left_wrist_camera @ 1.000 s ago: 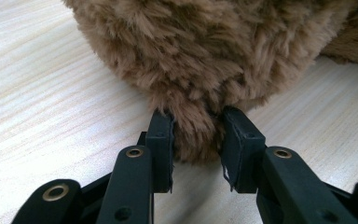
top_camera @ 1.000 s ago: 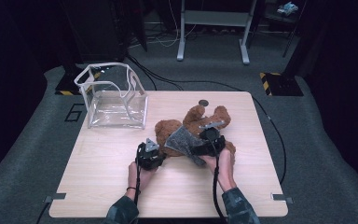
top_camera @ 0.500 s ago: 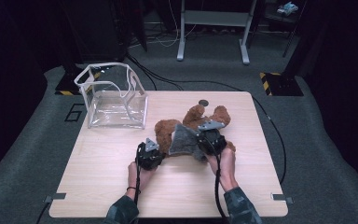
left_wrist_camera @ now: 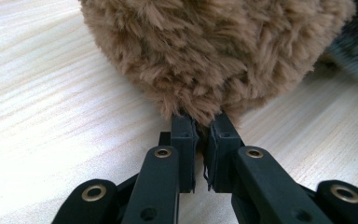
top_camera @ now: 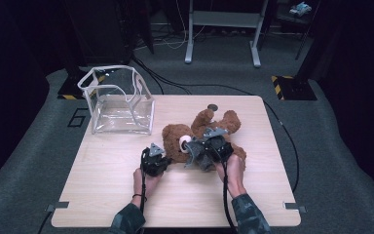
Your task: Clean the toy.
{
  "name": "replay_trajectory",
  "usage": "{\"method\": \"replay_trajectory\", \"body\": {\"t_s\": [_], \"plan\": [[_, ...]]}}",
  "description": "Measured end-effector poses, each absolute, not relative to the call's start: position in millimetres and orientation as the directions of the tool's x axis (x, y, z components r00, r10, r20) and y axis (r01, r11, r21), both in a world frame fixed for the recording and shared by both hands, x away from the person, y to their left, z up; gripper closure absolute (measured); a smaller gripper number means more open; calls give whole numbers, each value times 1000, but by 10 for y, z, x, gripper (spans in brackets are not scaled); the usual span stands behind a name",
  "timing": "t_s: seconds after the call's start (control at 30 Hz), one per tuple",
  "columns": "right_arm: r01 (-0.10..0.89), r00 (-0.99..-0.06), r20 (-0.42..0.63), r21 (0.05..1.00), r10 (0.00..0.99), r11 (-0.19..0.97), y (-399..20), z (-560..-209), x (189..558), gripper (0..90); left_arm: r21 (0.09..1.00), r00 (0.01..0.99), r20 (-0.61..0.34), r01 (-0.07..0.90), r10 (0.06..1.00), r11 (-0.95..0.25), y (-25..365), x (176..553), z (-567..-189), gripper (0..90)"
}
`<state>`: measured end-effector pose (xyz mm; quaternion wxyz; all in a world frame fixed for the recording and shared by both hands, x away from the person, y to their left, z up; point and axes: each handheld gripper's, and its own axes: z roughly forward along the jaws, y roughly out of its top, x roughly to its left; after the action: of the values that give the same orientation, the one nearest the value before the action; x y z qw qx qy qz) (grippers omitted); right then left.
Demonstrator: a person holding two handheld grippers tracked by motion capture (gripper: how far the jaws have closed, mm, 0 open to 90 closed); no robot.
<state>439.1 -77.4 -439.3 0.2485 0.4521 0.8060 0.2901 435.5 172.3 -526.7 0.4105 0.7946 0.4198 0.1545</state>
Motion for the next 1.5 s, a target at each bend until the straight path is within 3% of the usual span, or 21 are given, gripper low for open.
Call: {"method": "replay_trajectory", "body": {"t_s": [0.13,0.37,0.6,0.87,0.97,1.07,1.17,1.37,1.5], "plan": [[546,-557,-54,728,829,415,-681,-4359,4224,779,807,620,-140,524,772,-274,1761,4352,-5264,833],[483,-677,-66,712,733,510,-118,-4545,4203,775,805,628,-129,518,767,-289,1752,4361,-5261,835],[505,-618,-197,643,761,576,-213,-4587,4278,779,792,607,-111,532,787,-299,1710,4371,-5270,838],[568,-467,-157,701,870,431,-850,-4445,4272,778,781,608,-104,540,787,-314,1699,4380,-5273,837],[565,-476,-131,712,870,416,-889,-4410,4249,777,778,617,-100,538,781,-325,1706,4380,-5270,836],[535,-577,-41,735,816,416,-682,-4433,4238,772,781,618,-102,535,779,-322,1700,4380,-5272,835],[507,-614,-116,699,780,504,-472,-4532,4300,771,778,614,-95,537,783,-327,1691,4380,-5274,836],[567,-526,-133,681,840,463,-687,-4551,4301,775,776,612,-99,541,785,-324,1695,4386,-5275,836],[542,-461,-176,720,870,433,-968,-4418,4221,776,776,611,-99,541,785,-323,1694,4385,-5275,836]]}}
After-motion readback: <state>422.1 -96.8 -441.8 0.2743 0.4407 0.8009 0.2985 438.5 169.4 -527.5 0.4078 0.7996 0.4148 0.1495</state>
